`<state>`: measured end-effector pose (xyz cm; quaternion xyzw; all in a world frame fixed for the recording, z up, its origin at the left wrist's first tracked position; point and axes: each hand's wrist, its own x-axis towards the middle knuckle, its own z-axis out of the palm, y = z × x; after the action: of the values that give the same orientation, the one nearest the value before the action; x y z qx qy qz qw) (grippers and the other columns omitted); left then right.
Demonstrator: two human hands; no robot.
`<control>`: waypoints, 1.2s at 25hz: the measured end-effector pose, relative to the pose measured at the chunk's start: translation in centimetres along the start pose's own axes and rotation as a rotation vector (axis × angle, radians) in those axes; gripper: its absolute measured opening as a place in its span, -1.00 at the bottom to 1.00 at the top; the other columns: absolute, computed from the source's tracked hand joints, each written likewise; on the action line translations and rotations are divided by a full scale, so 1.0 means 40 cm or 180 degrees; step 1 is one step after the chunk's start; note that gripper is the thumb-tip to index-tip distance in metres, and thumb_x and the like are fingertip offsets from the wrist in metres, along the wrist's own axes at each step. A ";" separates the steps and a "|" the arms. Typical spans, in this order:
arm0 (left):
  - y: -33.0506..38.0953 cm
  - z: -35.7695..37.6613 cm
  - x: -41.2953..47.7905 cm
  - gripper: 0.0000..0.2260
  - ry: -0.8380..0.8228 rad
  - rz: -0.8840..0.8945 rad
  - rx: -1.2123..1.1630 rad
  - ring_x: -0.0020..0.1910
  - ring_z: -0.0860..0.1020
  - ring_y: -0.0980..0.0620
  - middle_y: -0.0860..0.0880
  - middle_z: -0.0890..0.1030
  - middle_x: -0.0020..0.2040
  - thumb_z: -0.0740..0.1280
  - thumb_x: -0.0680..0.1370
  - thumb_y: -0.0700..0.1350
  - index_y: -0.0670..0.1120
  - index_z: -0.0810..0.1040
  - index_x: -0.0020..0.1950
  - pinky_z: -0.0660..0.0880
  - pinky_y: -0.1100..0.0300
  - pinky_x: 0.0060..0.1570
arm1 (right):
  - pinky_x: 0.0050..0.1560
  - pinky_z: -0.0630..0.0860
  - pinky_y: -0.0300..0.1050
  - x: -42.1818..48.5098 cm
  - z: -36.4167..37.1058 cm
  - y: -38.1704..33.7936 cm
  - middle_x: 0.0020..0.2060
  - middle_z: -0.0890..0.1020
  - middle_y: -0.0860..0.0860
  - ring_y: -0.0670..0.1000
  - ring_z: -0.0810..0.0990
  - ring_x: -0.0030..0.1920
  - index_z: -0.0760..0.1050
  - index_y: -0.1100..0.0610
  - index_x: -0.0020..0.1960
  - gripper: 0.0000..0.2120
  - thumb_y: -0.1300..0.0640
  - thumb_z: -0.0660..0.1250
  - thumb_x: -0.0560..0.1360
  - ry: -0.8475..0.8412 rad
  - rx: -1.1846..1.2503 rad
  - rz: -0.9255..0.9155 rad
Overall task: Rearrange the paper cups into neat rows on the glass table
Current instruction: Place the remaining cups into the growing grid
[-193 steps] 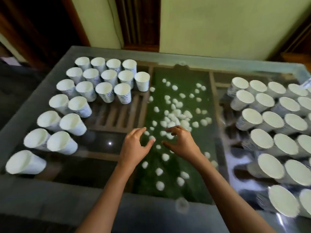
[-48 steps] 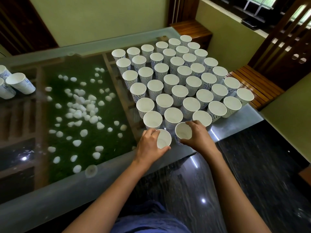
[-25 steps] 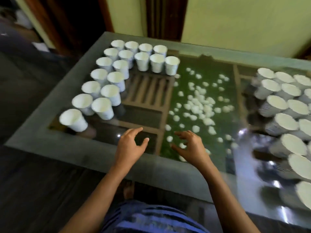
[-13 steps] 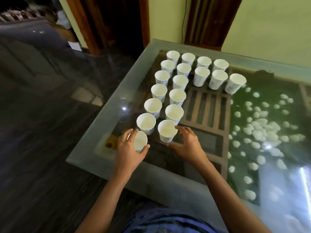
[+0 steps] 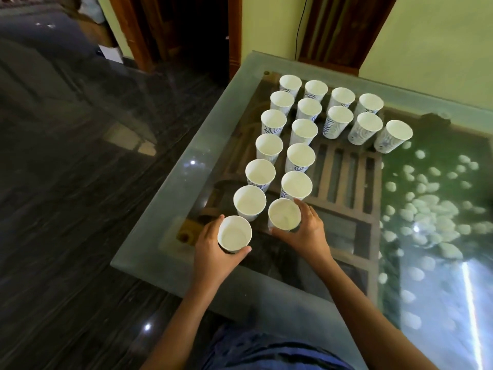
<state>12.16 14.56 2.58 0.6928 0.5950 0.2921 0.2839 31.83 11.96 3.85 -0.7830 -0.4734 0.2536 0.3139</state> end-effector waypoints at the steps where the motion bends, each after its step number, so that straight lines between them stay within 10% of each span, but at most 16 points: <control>1: -0.001 0.000 0.001 -0.26 -0.0009 0.0028 -0.0006 0.11 0.53 -0.12 -0.15 0.58 0.13 0.63 0.11 -0.02 -0.22 0.49 0.21 0.39 0.21 0.03 | 0.26 0.44 0.13 0.000 0.002 -0.001 0.29 0.46 0.06 0.06 0.44 0.25 0.29 0.10 0.37 -0.17 -0.03 0.58 0.21 0.0046 0.0039 -0.0008; 16: 0.223 0.172 0.004 -0.30 -0.0866 0.0841 -0.0067 0.16 0.52 -0.10 -0.14 0.56 0.18 0.61 0.17 -0.02 -0.19 0.48 0.24 0.39 0.18 0.12 | 0.12 0.40 -0.18 -0.042 -0.200 0.164 0.17 0.54 0.08 0.05 0.51 0.15 0.42 0.19 0.28 -0.22 0.00 0.61 0.15 0.0687 0.0130 0.0272; 23: 0.487 0.454 0.008 -0.26 -0.1310 0.0984 -0.0223 0.17 0.49 -0.10 -0.14 0.53 0.20 0.60 0.18 -0.05 -0.19 0.44 0.29 0.37 0.17 0.16 | 0.11 0.51 0.08 -0.035 -0.474 0.394 0.13 0.55 0.12 0.09 0.52 0.13 0.42 0.19 0.28 -0.23 0.07 0.62 0.15 0.1262 0.0248 0.0741; 30: 0.809 0.808 0.014 -0.27 -0.1430 0.1094 -0.0209 0.16 0.48 -0.09 -0.13 0.52 0.20 0.59 0.19 0.00 -0.17 0.44 0.29 0.30 0.31 0.05 | 0.18 0.41 -0.09 0.078 -0.804 0.680 0.16 0.54 0.14 0.10 0.50 0.17 0.41 0.23 0.29 -0.23 0.07 0.61 0.17 0.1390 0.0155 0.0891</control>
<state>57.52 9.41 4.99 0.8214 0.3812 0.1942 0.3772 71.31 -2.96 5.31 -0.8693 -0.2753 0.1309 0.3892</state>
